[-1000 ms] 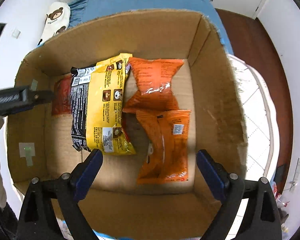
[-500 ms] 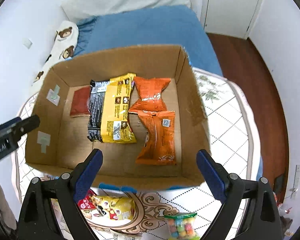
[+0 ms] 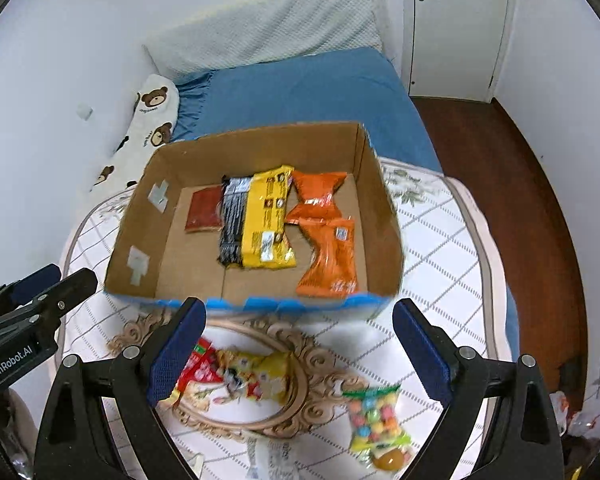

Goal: Organize snacks
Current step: 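Grasp a white packet with the left tool while the right tool grasps a grey packet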

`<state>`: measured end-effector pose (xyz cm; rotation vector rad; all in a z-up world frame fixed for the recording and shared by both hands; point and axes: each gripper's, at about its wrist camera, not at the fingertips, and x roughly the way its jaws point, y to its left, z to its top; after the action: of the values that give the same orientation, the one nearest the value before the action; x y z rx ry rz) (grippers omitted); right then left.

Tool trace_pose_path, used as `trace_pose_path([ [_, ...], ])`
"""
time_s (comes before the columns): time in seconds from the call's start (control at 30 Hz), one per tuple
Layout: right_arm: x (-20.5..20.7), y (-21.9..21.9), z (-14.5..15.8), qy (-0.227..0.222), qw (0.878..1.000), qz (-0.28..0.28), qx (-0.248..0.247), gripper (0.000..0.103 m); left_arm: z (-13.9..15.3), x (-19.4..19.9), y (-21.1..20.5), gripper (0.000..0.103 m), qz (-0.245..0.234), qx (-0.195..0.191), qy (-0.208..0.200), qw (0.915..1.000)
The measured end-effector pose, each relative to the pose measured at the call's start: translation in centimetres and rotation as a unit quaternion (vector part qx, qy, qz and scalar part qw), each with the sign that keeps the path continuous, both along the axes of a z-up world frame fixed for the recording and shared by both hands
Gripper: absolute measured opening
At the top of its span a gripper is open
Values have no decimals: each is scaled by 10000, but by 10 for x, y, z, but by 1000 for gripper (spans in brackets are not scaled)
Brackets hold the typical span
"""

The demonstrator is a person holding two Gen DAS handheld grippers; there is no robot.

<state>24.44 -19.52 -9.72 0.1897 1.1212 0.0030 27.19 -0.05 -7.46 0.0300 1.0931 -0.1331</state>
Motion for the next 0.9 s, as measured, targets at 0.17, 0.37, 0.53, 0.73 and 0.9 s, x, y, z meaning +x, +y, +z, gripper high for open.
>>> trace_pose_path([
  [0.17,-27,6,-26,330,9992,46,241,97,-26,-27,21,67,308,-112,471,9984],
  [0.37,-69,26,-103,1227,9907,258,536,97,-118,-87,66,67,1003,-485,2094,9715],
  [0.53,-100,49,-166,1941,9778,445,653,97,-199,-147,111,67,1949,-1416,3515,9047],
  [0.73,-111,64,-201,2122,9747,448,545,97,-253,-174,143,67,3111,-2645,4068,8172],
  [0.9,-117,73,-217,2193,9736,437,449,83,-254,-157,136,64,3180,-2194,3654,8469],
])
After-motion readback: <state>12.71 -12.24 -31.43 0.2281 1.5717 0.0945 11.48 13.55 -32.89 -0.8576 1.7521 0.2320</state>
